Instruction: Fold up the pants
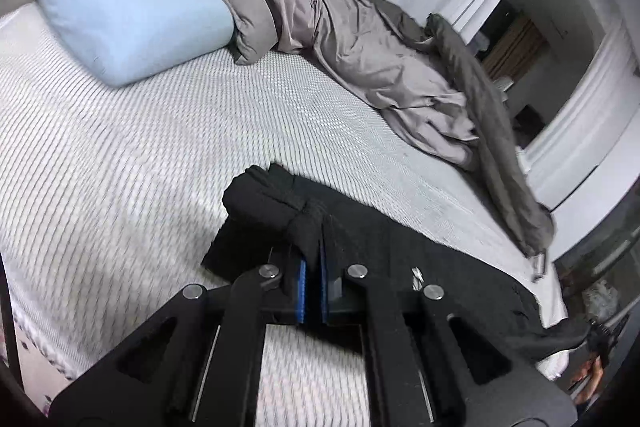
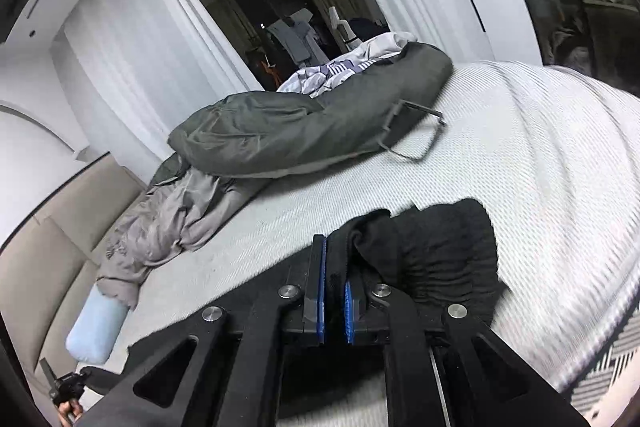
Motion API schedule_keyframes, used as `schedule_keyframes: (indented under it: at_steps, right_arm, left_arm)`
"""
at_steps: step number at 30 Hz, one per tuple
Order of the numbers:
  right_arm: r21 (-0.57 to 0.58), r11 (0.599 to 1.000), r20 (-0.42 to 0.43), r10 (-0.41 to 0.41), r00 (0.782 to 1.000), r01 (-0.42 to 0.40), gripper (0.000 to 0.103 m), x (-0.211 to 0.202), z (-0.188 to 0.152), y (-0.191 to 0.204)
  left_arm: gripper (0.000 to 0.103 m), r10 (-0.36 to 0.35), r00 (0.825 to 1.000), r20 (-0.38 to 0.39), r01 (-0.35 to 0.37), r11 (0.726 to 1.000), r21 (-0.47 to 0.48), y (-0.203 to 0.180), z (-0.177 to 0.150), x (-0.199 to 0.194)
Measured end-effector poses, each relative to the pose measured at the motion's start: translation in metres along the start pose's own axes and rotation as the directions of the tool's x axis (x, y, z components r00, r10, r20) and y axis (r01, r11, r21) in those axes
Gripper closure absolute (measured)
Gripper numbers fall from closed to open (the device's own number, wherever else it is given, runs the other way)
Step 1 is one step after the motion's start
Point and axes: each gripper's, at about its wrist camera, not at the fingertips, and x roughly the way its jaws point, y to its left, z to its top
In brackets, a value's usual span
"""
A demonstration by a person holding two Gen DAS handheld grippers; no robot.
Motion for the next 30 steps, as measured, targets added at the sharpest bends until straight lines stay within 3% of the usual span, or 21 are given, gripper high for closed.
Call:
schedule_keyframes:
  at_steps: [2,3,4,5,6,7,9,11,13,16,19,23,27,30]
  right_arm:
    - [-0.005,1.0,-0.009,-0.028,1.0,0.028,0.096,0.042,0.024,0.012]
    - [-0.03,0.997,-0.031,-0.065,0.997,0.064,0.094,0.07,0.035,0.021]
    - [-0.031,0.996,-0.045,-0.08,0.996,0.078,0.084,0.088,0.042,0.025]
    - [-0.024,0.995,-0.084,-0.098,0.992,0.096,0.076,0.114,0.051,0.027]
    - [-0.012,0.992,-0.103,-0.125,0.987,0.125,0.056,0.133,0.057,0.027]
    - [-0.01,0.988,-0.097,-0.157,0.983,0.157,0.047,0.144,0.061,0.028]
    - [-0.053,0.976,-0.067,-0.215,0.974,0.212,0.047,0.153,0.063,0.031]
    - [-0.072,0.982,-0.085,-0.178,0.98,0.172,0.045,0.152,0.059,0.033]
    - [-0.124,0.983,-0.101,-0.15,0.984,0.137,0.031,0.139,0.046,0.035]
    - [-0.189,0.978,-0.125,-0.117,0.985,0.092,0.028,0.112,0.021,0.035]
    - [-0.182,0.982,-0.163,-0.074,0.984,0.044,0.018,0.085,-0.01,0.029]
    - [-0.12,0.993,-0.207,-0.005,0.978,-0.021,0.018,0.058,-0.047,0.018]
    - [-0.081,0.996,-0.239,0.006,0.971,-0.027,0.018,0.043,-0.076,0.009]
    - [-0.055,0.998,-0.247,0.0,0.969,-0.014,0.018,0.035,-0.09,0.002]
  left_arm:
    - [0.099,0.052,0.998,-0.024,-0.051,0.998,0.025,-0.015,0.017,0.032]
    - [0.088,0.087,0.995,-0.049,-0.084,0.995,0.057,-0.024,0.026,0.052]
    - [0.057,0.132,0.987,-0.095,-0.122,0.987,0.104,-0.031,0.032,0.073]
    - [0.041,0.159,0.979,-0.126,-0.145,0.983,0.115,-0.033,0.036,0.088]
    - [0.031,0.173,0.975,-0.14,-0.159,0.982,0.106,-0.033,0.039,0.098]
    - [0.031,0.186,0.973,-0.138,-0.174,0.98,0.097,-0.033,0.041,0.101]
    - [0.029,0.189,0.974,-0.125,-0.173,0.977,0.128,-0.038,0.043,0.094]
    - [0.021,0.188,0.978,-0.091,-0.172,0.971,0.164,-0.043,0.037,0.079]
    - [0.021,0.187,0.98,-0.073,-0.168,0.964,0.205,-0.046,0.025,0.063]
    - [0.021,0.167,0.984,-0.066,-0.149,0.964,0.22,-0.046,-0.002,0.043]
    - [0.021,0.146,0.986,-0.081,-0.131,0.978,0.165,-0.036,-0.036,0.022]
    - [0.024,0.064,0.988,-0.14,-0.057,0.997,0.055,-0.017,-0.072,0.022]
    - [0.029,0.013,0.978,-0.21,-0.013,1.0,0.003,-0.015,-0.09,0.043]
    - [0.029,-0.024,0.959,-0.282,0.001,0.997,-0.081,-0.009,-0.101,0.067]
